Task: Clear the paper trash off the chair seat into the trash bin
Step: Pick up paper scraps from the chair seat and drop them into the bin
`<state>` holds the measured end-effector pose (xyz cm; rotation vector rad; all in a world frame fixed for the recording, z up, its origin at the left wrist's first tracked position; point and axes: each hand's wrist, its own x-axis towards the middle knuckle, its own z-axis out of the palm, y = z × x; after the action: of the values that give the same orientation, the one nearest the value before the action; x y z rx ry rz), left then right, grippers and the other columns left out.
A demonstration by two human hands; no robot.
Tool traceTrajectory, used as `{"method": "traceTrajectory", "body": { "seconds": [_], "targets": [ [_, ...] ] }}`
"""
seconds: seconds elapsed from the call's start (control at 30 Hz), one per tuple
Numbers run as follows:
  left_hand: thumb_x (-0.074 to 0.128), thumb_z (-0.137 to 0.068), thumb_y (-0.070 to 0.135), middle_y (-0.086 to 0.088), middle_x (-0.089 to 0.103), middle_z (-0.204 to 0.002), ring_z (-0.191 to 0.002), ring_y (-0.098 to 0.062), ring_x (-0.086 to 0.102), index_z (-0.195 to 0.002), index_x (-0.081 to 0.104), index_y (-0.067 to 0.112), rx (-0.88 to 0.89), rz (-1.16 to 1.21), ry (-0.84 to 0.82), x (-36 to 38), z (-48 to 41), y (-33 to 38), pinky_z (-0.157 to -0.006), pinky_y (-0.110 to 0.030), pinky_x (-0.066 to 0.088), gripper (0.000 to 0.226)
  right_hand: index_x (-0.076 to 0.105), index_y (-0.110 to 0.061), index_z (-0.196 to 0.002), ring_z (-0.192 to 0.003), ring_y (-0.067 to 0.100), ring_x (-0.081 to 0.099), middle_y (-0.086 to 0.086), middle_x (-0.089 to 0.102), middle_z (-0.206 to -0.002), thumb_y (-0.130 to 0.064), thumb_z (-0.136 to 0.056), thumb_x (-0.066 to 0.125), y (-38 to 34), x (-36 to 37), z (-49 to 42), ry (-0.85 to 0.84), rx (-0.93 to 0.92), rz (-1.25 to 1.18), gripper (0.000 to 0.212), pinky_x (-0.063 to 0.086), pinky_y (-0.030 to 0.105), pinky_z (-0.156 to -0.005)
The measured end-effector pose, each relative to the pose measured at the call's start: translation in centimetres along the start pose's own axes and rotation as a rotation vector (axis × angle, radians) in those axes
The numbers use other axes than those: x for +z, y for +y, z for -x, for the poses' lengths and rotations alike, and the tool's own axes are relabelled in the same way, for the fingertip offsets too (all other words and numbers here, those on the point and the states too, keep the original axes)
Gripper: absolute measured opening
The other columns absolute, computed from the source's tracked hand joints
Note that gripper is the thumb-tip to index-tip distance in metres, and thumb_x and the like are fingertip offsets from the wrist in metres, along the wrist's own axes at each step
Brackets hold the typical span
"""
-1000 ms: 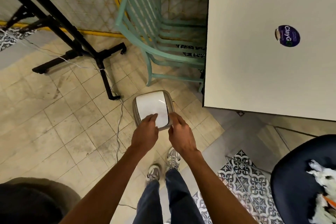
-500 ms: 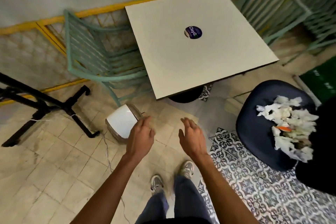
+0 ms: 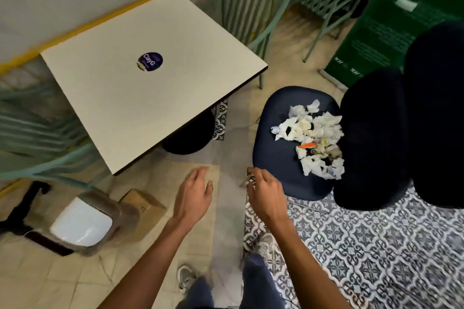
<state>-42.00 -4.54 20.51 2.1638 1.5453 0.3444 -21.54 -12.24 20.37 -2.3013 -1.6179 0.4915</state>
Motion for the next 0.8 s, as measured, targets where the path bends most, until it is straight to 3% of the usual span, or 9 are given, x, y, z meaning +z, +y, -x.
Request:
{"method": "traceTrajectory", "body": {
  "seconds": [0.2, 0.33, 0.67, 0.8],
  "targets": [
    [0.065, -0.095, 0.011, -0.013, 0.066, -0.127, -0.117, -0.031, 0.061, -0.131, 0.062, 0.007, 0.040, 0.038, -0.119, 7.1, -4.2, 11.1, -0.101, -0.032, 0.043, 0.037, 0.063, -0.018, -0.135, -0.114, 0.032, 0.068, 0.003, 0.069, -0.132, -0.021, -0.096, 0.063, 11.0, -3.3, -2.6, -0.039, 0.123, 0.029, 0.039, 0.056, 0.046, -0.090],
    [0.058, -0.100, 0.023, -0.006, 0.066, -0.124, -0.113, -0.026, 0.063, -0.133, 0.058, 0.020, 0.084, 0.000, -0.226, 10.9, -6.5, 15.8, -0.092, -0.037, 0.051, 0.034, 0.059, -0.020, -0.139, -0.116, 0.033, 0.064, 0.003, 0.064, -0.136, -0.022, -0.101, 0.059, 16.3, -4.6, -3.8, -0.091, 0.213, 0.026, 0.039, 0.055, 0.046, -0.092],
    [0.057, -0.102, 0.032, 0.007, 0.067, -0.121, -0.108, -0.017, 0.065, -0.129, 0.059, 0.026, 0.180, -0.100, -0.466, 20.7, -15.3, 20.9, -0.084, -0.037, 0.059, 0.028, 0.056, -0.015, -0.132, -0.106, 0.036, 0.068, 0.007, 0.063, -0.128, -0.015, -0.101, 0.059, 25.9, -3.2, -8.4, -0.182, 0.456, -0.009, 0.030, 0.051, 0.040, -0.072],
    [0.058, -0.100, 0.033, 0.004, 0.069, -0.119, -0.106, -0.018, 0.068, -0.126, 0.060, 0.024, 0.221, -0.129, -0.544, 25.1, -19.1, 21.6, -0.085, -0.038, 0.060, 0.027, 0.055, -0.018, -0.130, -0.103, 0.037, 0.069, 0.006, 0.063, -0.128, -0.018, -0.103, 0.055, 28.2, -1.3, -11.1, -0.188, 0.509, -0.016, 0.027, 0.053, 0.044, -0.073]
  ]
}}
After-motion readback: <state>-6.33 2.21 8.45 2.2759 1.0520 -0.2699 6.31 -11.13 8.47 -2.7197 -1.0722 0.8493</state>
